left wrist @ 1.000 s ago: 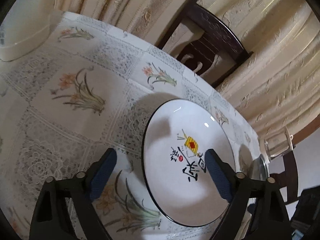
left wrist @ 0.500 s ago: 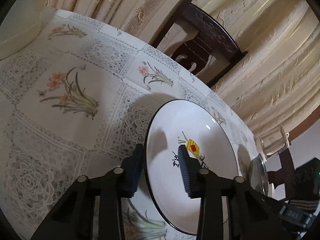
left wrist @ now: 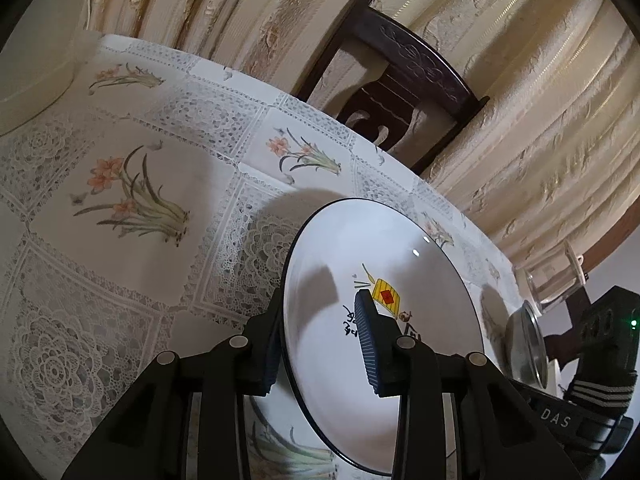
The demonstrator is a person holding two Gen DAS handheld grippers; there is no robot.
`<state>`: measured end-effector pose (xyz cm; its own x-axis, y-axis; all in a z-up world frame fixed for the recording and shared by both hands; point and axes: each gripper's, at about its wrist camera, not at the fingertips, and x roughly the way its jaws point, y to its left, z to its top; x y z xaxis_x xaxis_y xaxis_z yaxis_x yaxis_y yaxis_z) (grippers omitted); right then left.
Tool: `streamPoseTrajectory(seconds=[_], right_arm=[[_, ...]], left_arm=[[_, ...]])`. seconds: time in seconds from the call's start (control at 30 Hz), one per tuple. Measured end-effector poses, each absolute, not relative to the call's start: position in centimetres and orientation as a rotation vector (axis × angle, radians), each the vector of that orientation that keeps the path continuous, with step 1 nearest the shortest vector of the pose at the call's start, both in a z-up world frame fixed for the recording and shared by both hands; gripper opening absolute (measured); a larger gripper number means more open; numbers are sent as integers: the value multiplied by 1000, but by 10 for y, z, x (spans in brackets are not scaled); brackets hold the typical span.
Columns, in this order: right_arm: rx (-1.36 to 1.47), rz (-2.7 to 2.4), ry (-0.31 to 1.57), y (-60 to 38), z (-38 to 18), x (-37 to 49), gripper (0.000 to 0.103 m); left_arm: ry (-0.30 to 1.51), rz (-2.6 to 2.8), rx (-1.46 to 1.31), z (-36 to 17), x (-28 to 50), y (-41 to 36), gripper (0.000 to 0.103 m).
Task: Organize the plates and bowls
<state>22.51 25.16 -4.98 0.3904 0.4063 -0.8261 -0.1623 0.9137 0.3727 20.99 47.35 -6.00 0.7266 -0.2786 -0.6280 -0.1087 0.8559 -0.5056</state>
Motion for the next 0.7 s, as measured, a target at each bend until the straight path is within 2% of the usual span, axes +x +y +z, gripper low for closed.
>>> streamPoseTrajectory(seconds=[0.4, 0.7], right_arm=[[44, 352, 966, 269, -28, 204, 31], [92, 343, 934, 252, -18, 196, 31]], left_arm=[[735, -77, -509, -51, 205, 471, 35], [707, -112, -507, -37, 200, 463, 35]])
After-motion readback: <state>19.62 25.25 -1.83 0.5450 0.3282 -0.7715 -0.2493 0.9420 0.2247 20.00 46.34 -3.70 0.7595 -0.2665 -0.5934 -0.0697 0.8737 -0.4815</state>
